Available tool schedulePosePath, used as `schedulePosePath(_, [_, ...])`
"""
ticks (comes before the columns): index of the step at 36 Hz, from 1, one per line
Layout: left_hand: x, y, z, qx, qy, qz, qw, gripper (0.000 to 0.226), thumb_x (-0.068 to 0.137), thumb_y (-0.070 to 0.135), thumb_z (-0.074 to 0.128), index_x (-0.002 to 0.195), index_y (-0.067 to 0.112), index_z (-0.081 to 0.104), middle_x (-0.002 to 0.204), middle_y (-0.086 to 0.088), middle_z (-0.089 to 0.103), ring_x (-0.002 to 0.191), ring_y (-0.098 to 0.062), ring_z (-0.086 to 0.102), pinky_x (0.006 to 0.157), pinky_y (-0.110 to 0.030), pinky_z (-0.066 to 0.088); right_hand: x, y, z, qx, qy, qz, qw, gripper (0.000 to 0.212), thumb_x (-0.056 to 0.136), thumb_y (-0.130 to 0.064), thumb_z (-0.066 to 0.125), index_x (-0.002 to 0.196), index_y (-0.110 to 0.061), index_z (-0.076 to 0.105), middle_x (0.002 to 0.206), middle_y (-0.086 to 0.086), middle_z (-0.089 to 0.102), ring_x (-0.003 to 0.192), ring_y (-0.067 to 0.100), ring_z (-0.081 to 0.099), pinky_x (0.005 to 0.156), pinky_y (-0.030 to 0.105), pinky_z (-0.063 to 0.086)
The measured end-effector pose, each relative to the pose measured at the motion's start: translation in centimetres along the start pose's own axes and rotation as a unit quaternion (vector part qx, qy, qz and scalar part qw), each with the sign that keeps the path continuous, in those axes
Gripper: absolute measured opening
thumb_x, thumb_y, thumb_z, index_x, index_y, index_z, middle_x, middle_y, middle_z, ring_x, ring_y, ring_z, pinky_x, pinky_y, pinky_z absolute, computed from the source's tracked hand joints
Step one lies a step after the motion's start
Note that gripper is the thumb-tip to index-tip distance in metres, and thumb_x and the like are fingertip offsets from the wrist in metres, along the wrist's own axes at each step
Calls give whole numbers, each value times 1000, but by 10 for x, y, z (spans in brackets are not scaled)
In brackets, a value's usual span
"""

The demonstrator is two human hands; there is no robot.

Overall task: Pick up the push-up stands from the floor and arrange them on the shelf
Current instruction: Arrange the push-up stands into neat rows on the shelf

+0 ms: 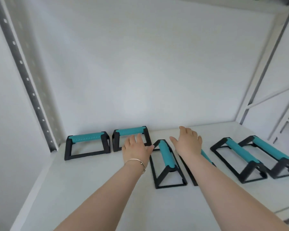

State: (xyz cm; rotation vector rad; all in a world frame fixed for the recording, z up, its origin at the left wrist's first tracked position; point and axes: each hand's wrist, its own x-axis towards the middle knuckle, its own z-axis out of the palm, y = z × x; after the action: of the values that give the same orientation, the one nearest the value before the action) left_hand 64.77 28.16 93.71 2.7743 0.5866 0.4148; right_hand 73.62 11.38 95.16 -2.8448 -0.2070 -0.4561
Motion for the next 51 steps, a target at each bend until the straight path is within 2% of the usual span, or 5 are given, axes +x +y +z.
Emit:
schedulePosePath(10, [-18, 95, 17, -195, -131, -166, 958, 78, 80, 67, 57, 124, 3, 43, 120, -15, 56, 105, -30, 60, 87, -40, 52, -9, 72, 0, 27, -88, 14, 996, 64, 89, -59, 51, 136, -19, 34, 129, 8, 43, 111, 31, 49, 77, 39, 45])
schedulePosePath(17, [-25, 108, 29, -202, -116, -208, 950, 73, 79, 53, 68, 124, 3, 41, 116, -14, 60, 103, -30, 60, 83, -36, 51, 3, 82, 5, 125, -169, 36, 977, 72, 80, -56, 66, 127, -12, 35, 111, 11, 59, 96, 32, 61, 67, 35, 45])
schedulePosePath(29, [-40, 78, 20, -148, -147, -164, 964, 41, 86, 34, 63, 116, 12, 46, 107, -9, 59, 92, -25, 66, 83, -41, 57, 7, 88, 3, 94, -202, 6, 975, 49, 83, -44, 68, 109, -10, 43, 93, 5, 55, 82, 26, 55, 66, 33, 44])
schedulePosePath(39, [-58, -6, -29, -20, -200, -50, 978, 49, 86, 35, 65, 131, 28, 49, 109, 4, 60, 88, -13, 57, 76, -27, 47, 0, 76, -3, 140, -264, -155, 941, 46, 78, -34, 72, 118, -21, 54, 109, 2, 62, 92, 22, 61, 82, 36, 51])
schedulePosePath(51, [-55, -137, -89, 92, -237, -8, 967, 46, 91, 19, 57, 132, 35, 48, 120, 7, 58, 101, -14, 52, 92, -32, 42, -22, -18, 5, 131, -292, -269, 909, 49, 78, -22, 71, 123, -40, 60, 123, -5, 60, 109, 19, 55, 94, 33, 45])
